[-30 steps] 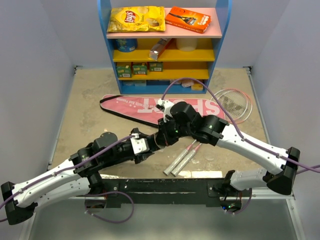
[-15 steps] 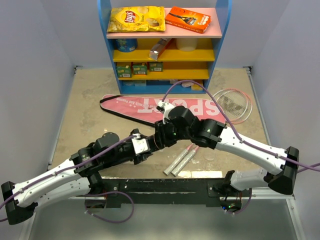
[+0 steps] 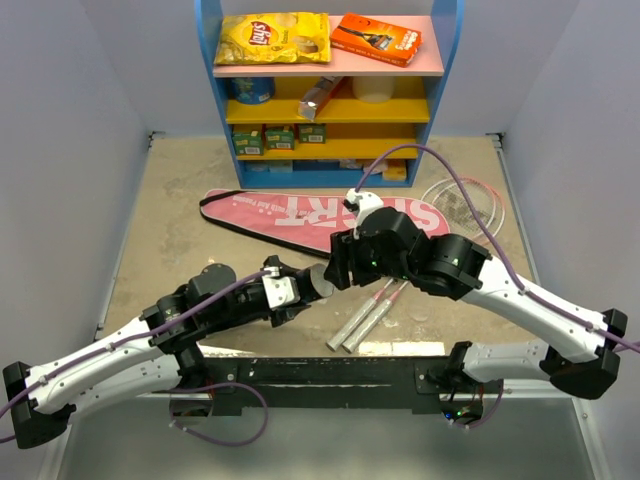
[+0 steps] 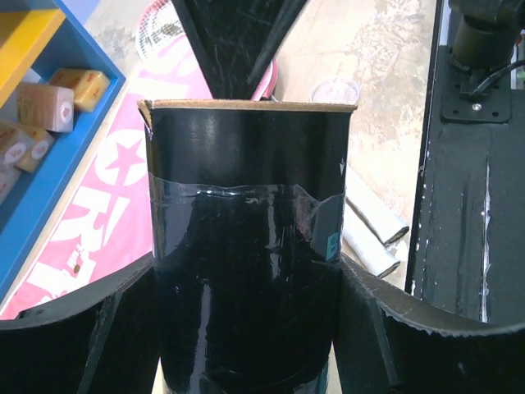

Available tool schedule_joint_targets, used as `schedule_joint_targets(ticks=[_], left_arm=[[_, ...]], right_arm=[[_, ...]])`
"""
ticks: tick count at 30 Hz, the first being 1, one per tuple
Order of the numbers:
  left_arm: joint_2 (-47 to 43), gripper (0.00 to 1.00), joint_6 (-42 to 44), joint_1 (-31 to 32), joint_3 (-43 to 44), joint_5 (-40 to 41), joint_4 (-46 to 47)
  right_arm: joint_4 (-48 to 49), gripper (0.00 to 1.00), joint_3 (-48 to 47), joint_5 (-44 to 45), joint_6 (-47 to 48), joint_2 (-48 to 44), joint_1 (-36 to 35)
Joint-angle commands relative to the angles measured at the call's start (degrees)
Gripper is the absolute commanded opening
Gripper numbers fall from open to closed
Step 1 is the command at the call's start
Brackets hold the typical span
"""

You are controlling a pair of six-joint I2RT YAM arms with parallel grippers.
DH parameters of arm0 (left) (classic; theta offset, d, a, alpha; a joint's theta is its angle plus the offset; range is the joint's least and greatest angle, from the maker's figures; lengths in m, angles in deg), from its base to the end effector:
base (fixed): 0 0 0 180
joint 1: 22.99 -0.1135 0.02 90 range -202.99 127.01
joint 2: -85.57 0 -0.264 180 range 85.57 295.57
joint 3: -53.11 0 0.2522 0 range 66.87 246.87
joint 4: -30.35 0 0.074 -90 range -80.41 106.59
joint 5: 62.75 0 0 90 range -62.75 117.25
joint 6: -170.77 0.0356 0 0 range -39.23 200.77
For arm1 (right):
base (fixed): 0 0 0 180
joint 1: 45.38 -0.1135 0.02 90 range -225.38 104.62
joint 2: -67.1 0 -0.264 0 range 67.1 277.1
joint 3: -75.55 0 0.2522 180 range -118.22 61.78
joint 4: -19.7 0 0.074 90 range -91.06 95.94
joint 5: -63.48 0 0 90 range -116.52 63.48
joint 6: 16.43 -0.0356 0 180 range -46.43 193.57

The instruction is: Pack up the badminton gear

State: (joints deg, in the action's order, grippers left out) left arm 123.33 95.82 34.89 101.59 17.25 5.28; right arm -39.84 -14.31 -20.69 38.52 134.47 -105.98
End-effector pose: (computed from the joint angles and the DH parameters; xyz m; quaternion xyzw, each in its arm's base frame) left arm 0.0824 -0.1428 0.2950 0.5107 0.6011 -0.2871 0.5436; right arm 0.1204 0.2062 0.3877 -0.1756 0.8769 0.2994 0.3327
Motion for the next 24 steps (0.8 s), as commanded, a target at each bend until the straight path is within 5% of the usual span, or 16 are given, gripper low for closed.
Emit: schedule_joint_targets(ticks=[1, 6, 24], left_arm=[[-0.76, 0.00, 0.16, 0.30, 1.67, -1.16, 5.33], [-1.11, 0.00, -0.19, 0.30, 1.76, -1.51, 5.77], [-2.78, 0.00, -3.27, 0.30, 2.64, -0.90, 6.30]], right_arm=[[-11.42, 0.63, -4.15, 13.49, -0.46, -1.72, 0.31], [-15.83, 0.64, -1.17, 20.89, -6.25, -0.67, 3.11], [-11.36, 0.59, 23.87, 20.72, -29.63, -4.18, 16.65]])
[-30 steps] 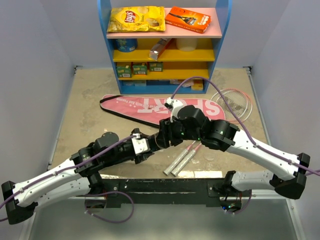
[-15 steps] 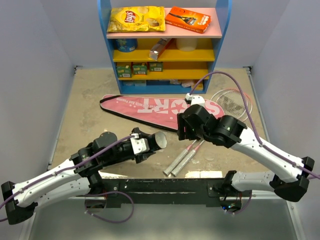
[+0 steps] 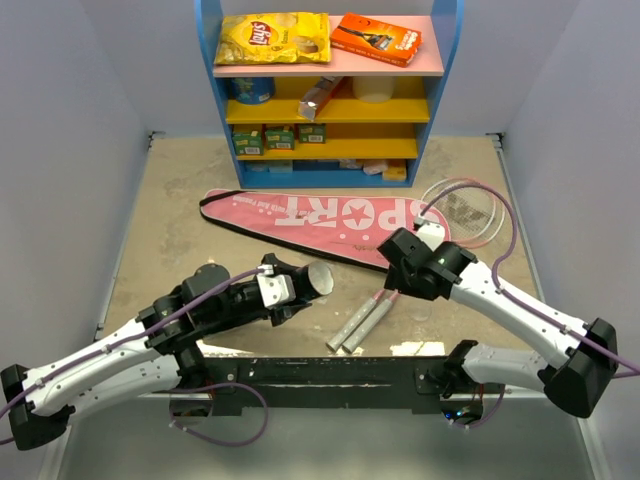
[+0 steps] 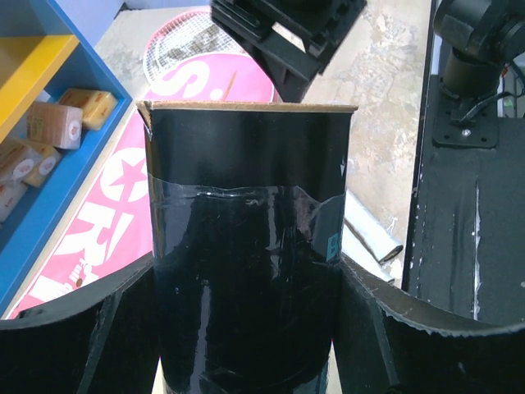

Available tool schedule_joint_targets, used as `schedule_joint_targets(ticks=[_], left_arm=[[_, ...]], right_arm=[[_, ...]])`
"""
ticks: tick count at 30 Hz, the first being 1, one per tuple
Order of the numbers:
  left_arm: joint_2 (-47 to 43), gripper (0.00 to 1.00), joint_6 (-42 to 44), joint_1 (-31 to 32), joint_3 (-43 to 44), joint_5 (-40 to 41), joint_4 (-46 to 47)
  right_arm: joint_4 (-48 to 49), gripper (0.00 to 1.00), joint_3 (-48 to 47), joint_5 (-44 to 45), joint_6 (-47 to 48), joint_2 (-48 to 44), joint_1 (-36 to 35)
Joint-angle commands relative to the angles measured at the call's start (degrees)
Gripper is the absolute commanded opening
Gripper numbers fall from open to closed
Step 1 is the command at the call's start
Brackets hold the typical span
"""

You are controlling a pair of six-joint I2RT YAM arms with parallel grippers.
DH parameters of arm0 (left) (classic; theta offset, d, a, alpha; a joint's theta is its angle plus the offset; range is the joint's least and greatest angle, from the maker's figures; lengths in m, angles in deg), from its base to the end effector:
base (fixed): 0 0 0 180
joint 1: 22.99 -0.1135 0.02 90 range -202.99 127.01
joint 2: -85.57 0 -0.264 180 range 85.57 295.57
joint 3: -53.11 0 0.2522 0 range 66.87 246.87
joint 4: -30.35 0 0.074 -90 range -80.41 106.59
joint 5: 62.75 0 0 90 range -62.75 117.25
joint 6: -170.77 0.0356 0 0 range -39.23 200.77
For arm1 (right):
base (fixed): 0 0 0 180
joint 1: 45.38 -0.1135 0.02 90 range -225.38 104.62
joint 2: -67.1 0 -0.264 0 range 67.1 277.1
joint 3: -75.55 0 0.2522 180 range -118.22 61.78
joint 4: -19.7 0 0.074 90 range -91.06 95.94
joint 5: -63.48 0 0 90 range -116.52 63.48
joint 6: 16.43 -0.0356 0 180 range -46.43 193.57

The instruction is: Pack up the badminton gear

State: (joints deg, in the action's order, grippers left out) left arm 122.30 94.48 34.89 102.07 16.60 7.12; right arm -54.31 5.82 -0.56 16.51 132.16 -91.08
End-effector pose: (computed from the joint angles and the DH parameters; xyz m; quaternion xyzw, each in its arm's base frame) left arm 0.0805 -0.1406 0.3040 0.4972 0.5886 -0.3045 0.5599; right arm 0.1491 0.1304 0.2742 0.1350 0.9500 -0.0014 0.2817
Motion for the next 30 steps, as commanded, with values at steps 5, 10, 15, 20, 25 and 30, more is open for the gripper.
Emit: schedule_joint_targets(ticks=[5, 10, 15, 20, 25, 30], left_arm=[[-1.66, 0.00, -2.38, 0.21, 2.15, -0.42, 4.73], [-2.19, 0.00, -3.26, 0.30, 1.71, -1.30, 5.52], [-2.01, 0.00, -3.61, 0.21, 1.63, -1.56, 5.78], [-2.45, 0.00, -3.70, 0.21, 1.36, -1.30, 6.22], [-2.19, 0.00, -3.70, 0.29, 1.45, -1.04, 6.14], [-2.28, 0.00, -3.70, 0.30, 1.36, -0.51, 6.05]], right_arm=[[7.07, 0.57, 9.02, -0.38, -10.00, -0.99, 5.69], [12.96, 0.54, 13.68, -2.22, -9.48, 0.85, 9.12], [15.68, 0.52, 15.97, -2.23, -8.77, 3.41, 10.89], [18.23, 0.49, 18.08, -2.75, -8.68, 4.72, 11.59], [20.78, 0.46, 19.23, -2.84, -8.16, 6.74, 12.03], [22.80, 0.44, 20.19, -2.75, -7.81, 8.59, 12.38]])
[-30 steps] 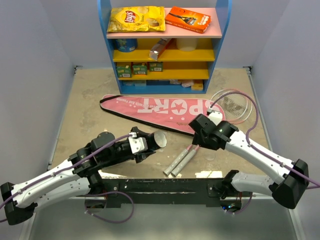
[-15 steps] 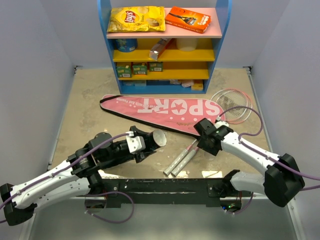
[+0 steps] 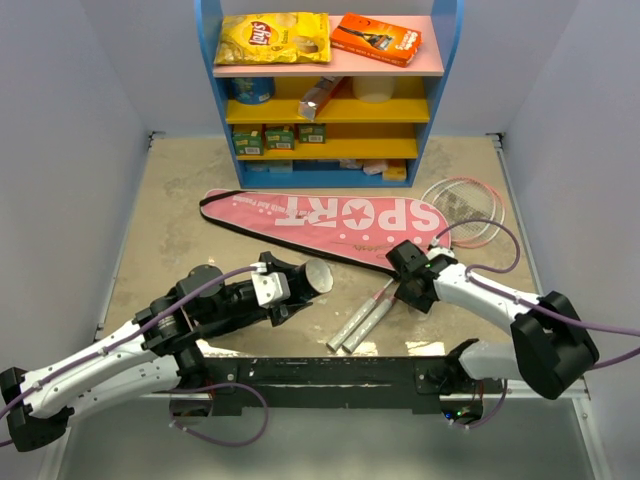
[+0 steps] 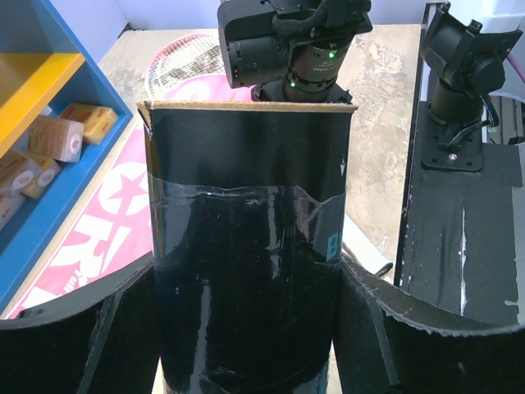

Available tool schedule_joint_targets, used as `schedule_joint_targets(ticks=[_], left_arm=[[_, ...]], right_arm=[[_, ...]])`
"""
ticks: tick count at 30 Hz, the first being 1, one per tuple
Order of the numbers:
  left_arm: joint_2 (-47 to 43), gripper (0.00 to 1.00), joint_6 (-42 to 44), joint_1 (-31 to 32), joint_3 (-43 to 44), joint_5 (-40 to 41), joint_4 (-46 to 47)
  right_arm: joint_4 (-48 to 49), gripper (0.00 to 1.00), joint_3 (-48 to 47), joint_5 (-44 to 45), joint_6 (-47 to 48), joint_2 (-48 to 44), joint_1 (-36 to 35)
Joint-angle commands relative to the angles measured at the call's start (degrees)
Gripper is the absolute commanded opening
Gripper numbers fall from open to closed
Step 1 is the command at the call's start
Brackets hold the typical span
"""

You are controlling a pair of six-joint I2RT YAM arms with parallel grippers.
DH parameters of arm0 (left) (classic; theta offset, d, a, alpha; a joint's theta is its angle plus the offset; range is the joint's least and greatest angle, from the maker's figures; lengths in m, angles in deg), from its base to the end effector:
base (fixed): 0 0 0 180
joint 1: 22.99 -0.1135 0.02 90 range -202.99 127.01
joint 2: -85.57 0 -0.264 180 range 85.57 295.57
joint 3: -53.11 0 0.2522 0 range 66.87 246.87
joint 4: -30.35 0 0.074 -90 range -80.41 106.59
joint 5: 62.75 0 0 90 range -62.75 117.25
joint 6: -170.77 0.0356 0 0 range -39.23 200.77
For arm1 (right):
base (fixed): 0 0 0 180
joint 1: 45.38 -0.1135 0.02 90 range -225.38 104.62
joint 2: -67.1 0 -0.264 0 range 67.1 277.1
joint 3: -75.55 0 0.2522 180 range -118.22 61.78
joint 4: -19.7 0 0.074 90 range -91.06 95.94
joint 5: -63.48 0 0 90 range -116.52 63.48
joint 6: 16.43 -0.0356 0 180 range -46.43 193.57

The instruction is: Pack up the badminton gear

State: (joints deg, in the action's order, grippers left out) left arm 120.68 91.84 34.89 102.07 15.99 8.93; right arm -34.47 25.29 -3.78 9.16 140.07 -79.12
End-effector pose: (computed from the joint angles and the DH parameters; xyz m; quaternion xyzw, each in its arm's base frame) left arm 0.0775 -0.1366 0.3114 0.4770 0.5805 -0.3282 0.5724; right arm 0.1736 0.0994 0.1645 0.2793 0.9333 -0.0437 0.2213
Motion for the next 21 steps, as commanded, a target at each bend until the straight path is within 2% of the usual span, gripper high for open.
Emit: schedule_joint_targets(ticks=[1, 11, 15, 21], left_arm=[[-0.66, 0.00, -1.14, 0.30, 1.36, 0.19, 4.23], [0.39, 0.00, -1.05, 0.29, 1.36, 0.11, 4.32], [1.01, 0.00, -1.14, 0.30, 1.36, -0.16, 4.23], [1.27, 0.00, -1.14, 0.29, 1.27, -0.33, 4.23]], right_arm=[[3.31, 0.42, 0.89, 0.37, -0.29, 0.94, 0.43], [4.19, 0.15, 1.24, 0.29, 0.77, 0.95, 0.43], [4.10, 0.00, 1.25, 0.11, 1.38, 0.77, 0.43], [1.65, 0.00, 0.46, 0.37, 2.35, -2.82, 0.34]])
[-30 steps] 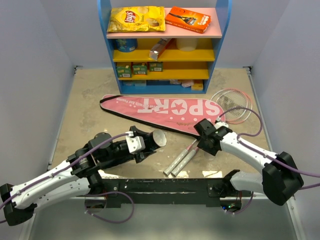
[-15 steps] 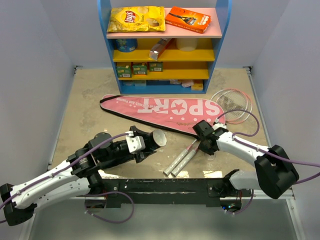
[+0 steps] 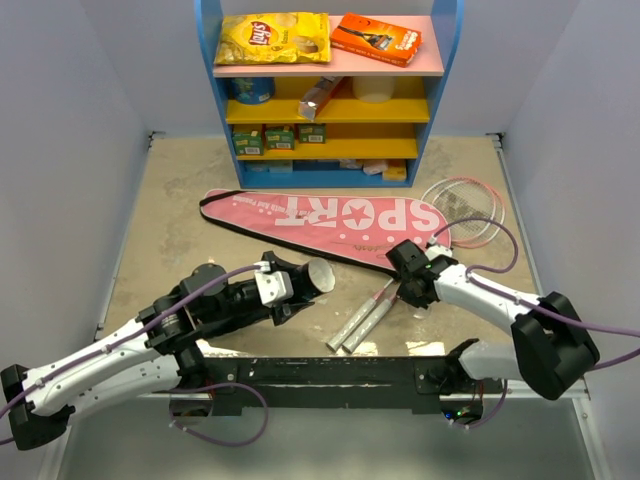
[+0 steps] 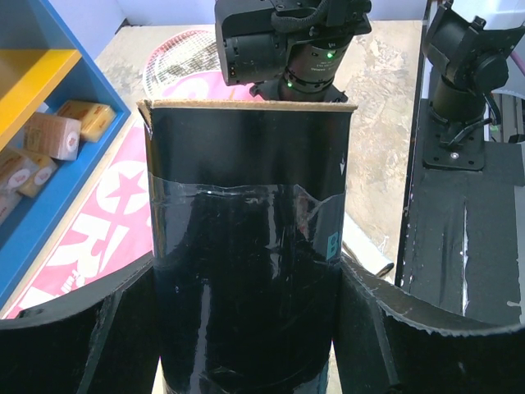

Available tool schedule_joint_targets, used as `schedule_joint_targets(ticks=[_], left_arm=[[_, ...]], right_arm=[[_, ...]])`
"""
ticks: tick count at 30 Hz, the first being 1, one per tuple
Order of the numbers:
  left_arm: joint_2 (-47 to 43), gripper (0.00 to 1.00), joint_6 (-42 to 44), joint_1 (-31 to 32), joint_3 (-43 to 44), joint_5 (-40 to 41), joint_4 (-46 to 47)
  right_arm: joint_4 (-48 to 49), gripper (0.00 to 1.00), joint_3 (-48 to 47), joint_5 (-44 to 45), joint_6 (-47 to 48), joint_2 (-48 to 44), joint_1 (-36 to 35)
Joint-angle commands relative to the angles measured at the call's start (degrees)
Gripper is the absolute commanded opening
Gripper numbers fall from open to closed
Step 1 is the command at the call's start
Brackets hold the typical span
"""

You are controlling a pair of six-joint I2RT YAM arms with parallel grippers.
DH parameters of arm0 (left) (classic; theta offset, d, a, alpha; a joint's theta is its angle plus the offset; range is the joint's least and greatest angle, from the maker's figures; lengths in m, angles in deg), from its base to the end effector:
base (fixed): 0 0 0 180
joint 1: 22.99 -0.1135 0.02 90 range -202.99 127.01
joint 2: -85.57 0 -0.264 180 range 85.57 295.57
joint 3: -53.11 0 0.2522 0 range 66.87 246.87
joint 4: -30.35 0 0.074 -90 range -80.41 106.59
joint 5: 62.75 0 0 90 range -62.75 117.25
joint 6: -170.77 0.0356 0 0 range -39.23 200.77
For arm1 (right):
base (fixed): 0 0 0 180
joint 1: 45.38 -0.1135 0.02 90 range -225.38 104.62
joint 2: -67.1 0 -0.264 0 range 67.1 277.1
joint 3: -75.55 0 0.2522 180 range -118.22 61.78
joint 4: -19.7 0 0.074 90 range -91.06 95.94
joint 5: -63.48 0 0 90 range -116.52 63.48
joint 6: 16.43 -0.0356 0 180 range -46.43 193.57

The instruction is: Pack up the badminton gear

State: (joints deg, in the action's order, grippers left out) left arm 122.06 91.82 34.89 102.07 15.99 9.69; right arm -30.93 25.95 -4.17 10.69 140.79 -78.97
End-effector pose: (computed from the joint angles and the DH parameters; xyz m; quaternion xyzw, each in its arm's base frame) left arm 0.0801 -0.1407 0.3094 0.4786 0.5838 -0.3270 0.5685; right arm 0.1777 0.1017 0.1608 0.2708 0.9342 -0.0307 0.2301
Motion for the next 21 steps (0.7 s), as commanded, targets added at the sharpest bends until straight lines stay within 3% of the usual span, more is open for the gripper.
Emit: schedule_joint_targets(ticks=[1, 12, 21], left_arm=[[-0.02, 0.00, -1.12, 0.30, 1.19, -0.42, 3.47], [3.41, 0.00, 0.11, 0.21, 1.45, -5.24, 3.38], [5.69, 0.00, 1.61, 0.21, 0.66, -8.59, 3.65]], right_arm=[[-2.51, 0.00, -0.55, 0.94, 1.17, -4.34, 0.27], [-10.69, 0.00, -11.71, -5.55, 11.35, -17.26, 0.27], [-8.14, 0.00, -28.40, -27.34, 30.76, -19.38, 0.01]])
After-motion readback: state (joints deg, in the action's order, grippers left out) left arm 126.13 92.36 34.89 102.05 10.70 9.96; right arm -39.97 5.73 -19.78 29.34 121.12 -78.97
